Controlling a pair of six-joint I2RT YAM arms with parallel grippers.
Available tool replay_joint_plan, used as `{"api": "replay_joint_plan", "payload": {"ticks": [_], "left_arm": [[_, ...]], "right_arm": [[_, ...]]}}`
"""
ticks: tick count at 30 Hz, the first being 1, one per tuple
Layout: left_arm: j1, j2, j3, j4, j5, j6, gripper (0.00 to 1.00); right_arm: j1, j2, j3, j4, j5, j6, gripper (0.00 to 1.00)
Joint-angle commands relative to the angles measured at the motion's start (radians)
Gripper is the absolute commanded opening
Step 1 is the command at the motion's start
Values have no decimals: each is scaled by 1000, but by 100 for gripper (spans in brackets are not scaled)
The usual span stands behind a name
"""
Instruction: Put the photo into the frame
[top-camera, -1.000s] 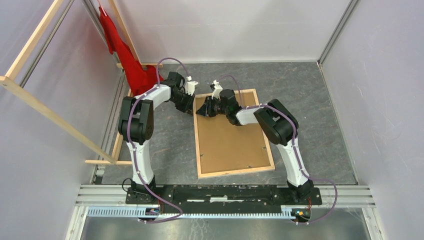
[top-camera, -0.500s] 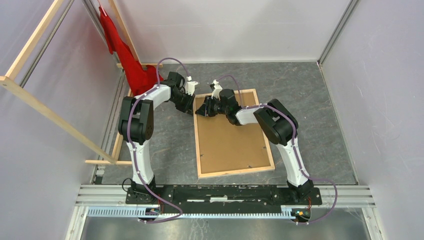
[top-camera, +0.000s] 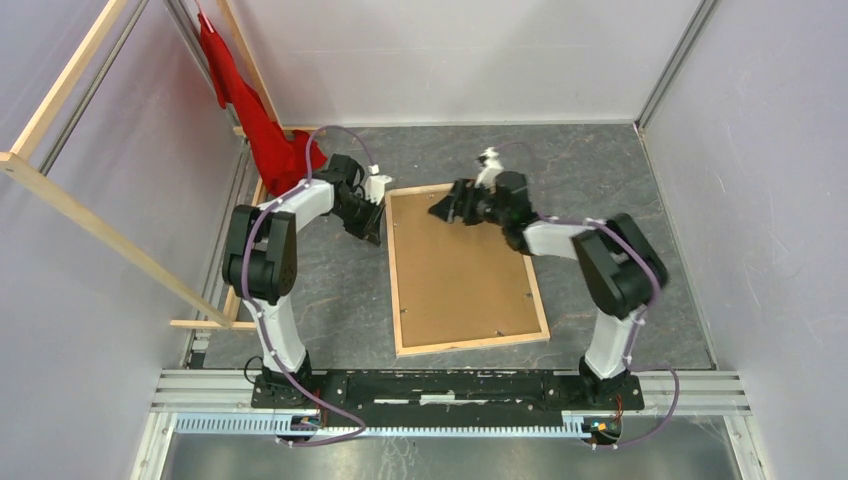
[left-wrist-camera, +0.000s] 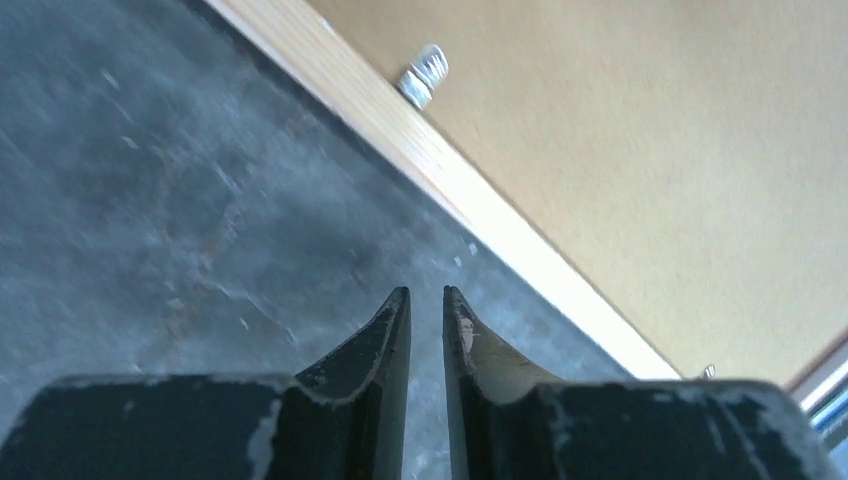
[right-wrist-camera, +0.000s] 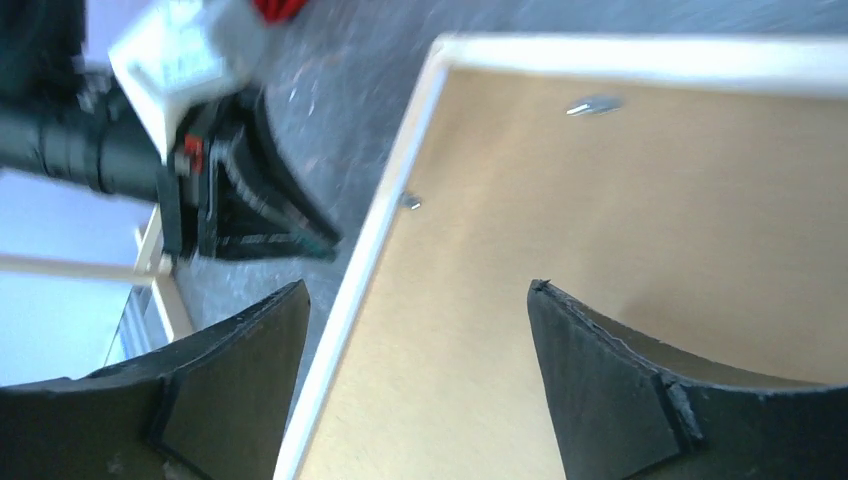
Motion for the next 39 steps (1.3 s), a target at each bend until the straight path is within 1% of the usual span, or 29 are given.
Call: {"api": "replay_joint_plan", "payload": {"ticks": [1, 3, 5, 7, 9, 11, 13, 15, 18, 21, 24, 28, 32, 35, 39], "left_arm": [[-5, -118, -120, -9, -7, 79, 26], [-22, -162, -199, 12, -25, 97, 27], [-47, -202, -266, 24, -40, 117, 27], [-90, -241, -323, 27, -60, 148, 28], [-133, -301, -381, 47, -89, 164, 28], [-166, -341, -431, 52, -93, 174, 28], [-189, -362, -452, 53, -88, 173, 28], [-215, -368, -469, 56, -83, 171, 28], [-259, -364, -484, 63, -82, 164, 28], [-301, -353, -483, 70, -73, 161, 28], [-340, -337, -460, 69, -60, 153, 29], [-399, -304, -423, 90, -37, 123, 32], [-497, -228, -371, 104, -34, 73, 36], [-574, -194, -352, 74, -13, 92, 41], [-593, -200, -341, 4, 64, 169, 48]], "right_arm": [[-139, -261, -148, -92, 131, -62, 91], [-193, -350, -193, -204, 250, -119, 98], [-240, -419, -236, -276, 366, -145, 98], [-302, -455, -287, -253, 352, -135, 98], [-351, -448, -298, -251, 316, -128, 98], [-378, -410, -276, -268, 287, -136, 98], [-379, -355, -234, -301, 268, -148, 98], [-378, -292, -199, -299, 227, -135, 98], [-351, -178, -102, -316, 169, -127, 98], [-285, -83, 34, -387, 188, -174, 97], [-232, -13, 131, -392, 166, -157, 97], [-151, 86, 268, -423, 128, -152, 97], [-85, 178, 406, -461, 80, -140, 97], [-52, 211, 449, -479, 60, -140, 98], [-38, 216, 443, -478, 28, -146, 98]]}}
